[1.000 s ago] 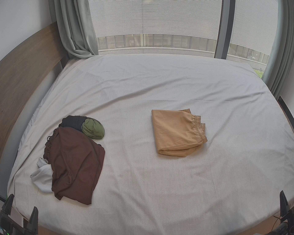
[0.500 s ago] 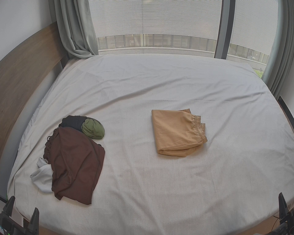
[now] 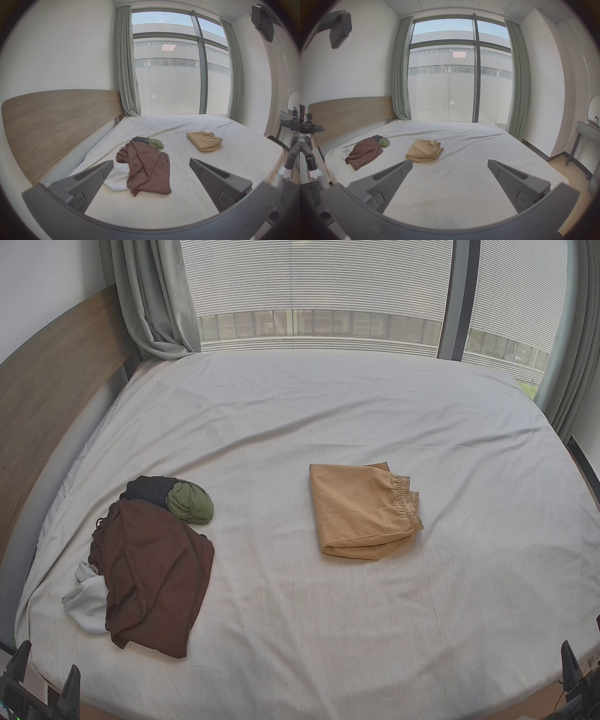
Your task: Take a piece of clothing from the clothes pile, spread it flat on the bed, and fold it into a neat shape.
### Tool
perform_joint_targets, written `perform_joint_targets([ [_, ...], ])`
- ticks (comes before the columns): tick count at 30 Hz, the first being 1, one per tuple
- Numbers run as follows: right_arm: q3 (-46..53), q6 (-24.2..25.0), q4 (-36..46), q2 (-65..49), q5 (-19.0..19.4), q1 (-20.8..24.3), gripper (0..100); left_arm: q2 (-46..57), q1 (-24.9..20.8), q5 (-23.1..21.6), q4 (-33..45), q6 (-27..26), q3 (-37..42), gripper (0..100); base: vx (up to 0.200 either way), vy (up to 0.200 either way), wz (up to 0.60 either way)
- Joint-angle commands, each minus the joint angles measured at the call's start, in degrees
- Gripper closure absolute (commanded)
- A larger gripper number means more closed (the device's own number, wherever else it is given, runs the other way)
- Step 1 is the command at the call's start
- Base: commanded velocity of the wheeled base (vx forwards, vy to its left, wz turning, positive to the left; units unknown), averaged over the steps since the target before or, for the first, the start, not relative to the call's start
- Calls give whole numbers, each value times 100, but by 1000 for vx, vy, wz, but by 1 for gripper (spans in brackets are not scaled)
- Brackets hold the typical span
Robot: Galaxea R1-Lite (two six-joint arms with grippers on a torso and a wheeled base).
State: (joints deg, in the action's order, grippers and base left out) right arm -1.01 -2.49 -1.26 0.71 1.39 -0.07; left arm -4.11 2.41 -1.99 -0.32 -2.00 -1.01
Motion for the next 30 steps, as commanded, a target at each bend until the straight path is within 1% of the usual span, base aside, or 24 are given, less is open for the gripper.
perform_joint_targets([
  [1, 101, 161, 64, -71, -95, -19, 0, -2, -22, 5, -3, 7, 101, 0, 0, 0, 0],
  [2, 101, 363, 90, -71, -332, -1, 0, -2, -39, 5, -3, 15, 101, 0, 0, 0, 0],
  [4, 101, 407, 82, -71, -429, 16, 0, -2, -39, 32, -3, 59, 101, 0, 0, 0, 0],
  [8, 101, 328, 73, -71, -271, 16, 0, 7, -48, 93, 5, 147, 101, 0, 0, 0, 0],
  [10, 101, 337, 73, -71, -271, 16, 0, 112, -110, 93, 5, 147, 101, 0, 0, 0, 0],
  [11, 101, 381, 90, -71, -271, 16, 0, 411, -241, 93, 5, 103, 101, 0, 0, 0, 0],
  [20, 101, 345, 99, -71, -297, 16, 0, 411, -250, 84, 5, 86, 101, 0, 0, 0, 0],
  [30, 101, 337, 99, -71, -297, 16, 0, 411, -250, 120, 23, 209, 101, 0, 0, 0, 0],
])
